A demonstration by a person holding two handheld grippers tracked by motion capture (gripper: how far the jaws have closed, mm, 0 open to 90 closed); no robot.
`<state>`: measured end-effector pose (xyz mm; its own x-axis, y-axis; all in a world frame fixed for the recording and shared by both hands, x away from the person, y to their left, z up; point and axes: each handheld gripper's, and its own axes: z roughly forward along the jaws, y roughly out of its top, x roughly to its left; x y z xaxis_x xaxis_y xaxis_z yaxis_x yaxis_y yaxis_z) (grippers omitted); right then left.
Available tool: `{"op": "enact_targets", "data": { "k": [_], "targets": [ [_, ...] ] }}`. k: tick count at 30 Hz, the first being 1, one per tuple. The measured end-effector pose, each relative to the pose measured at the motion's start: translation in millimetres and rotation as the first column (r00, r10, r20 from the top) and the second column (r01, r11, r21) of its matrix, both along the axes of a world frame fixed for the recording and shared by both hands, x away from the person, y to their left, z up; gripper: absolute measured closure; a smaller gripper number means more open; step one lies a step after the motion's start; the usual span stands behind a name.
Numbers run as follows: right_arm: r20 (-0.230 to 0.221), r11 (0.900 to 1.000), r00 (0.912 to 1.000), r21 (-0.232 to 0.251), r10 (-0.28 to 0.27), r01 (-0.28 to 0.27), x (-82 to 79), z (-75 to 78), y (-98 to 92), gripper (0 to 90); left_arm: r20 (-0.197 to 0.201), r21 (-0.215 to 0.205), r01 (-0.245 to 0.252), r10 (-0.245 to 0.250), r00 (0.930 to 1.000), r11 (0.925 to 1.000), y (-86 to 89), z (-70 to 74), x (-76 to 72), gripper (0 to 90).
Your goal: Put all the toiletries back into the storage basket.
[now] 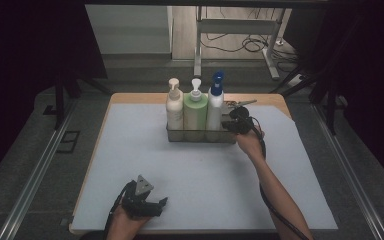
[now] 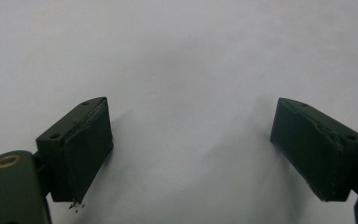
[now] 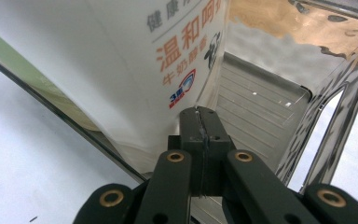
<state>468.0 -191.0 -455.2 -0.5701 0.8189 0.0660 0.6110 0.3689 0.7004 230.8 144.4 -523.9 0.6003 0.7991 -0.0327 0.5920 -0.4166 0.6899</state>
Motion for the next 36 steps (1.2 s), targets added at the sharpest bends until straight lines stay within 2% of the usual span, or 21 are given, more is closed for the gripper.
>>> {"op": "enact_targets", "data": {
  "k": [8, 15, 26, 36],
  "targets": [
    [0.007, 1.000, 1.0000, 0.021, 0.004, -0.004, -2.6, 5.1, -5.3, 84.8, 0.000, 0.000, 0.000, 0.000, 1.0000, 1.0000, 0.0, 0.0, -0.1, 12.4],
    [0.020, 1.000, 0.9996, 0.017, 0.018, -0.018, -8.2, 11.9, -6.6, 80.2, 0.001, 0.000, 0.000, 0.000, 1.0000, 1.0000, 0.0, -0.1, -0.2, 12.4],
    [0.043, 1.000, 0.9989, 0.004, 0.015, -0.015, -17.5, 22.0, -9.7, 64.7, 0.003, -0.003, 0.000, 0.000, 1.0000, 1.0000, 0.1, -0.3, -0.2, 12.4],
    [0.062, 0.999, 0.9971, -0.009, 0.044, -0.044, -27.0, 28.8, -11.2, 47.1, 0.003, -0.003, 0.000, 0.000, 1.0000, 1.0000, 0.0, -0.3, -0.2, 12.4]
  ]
}}
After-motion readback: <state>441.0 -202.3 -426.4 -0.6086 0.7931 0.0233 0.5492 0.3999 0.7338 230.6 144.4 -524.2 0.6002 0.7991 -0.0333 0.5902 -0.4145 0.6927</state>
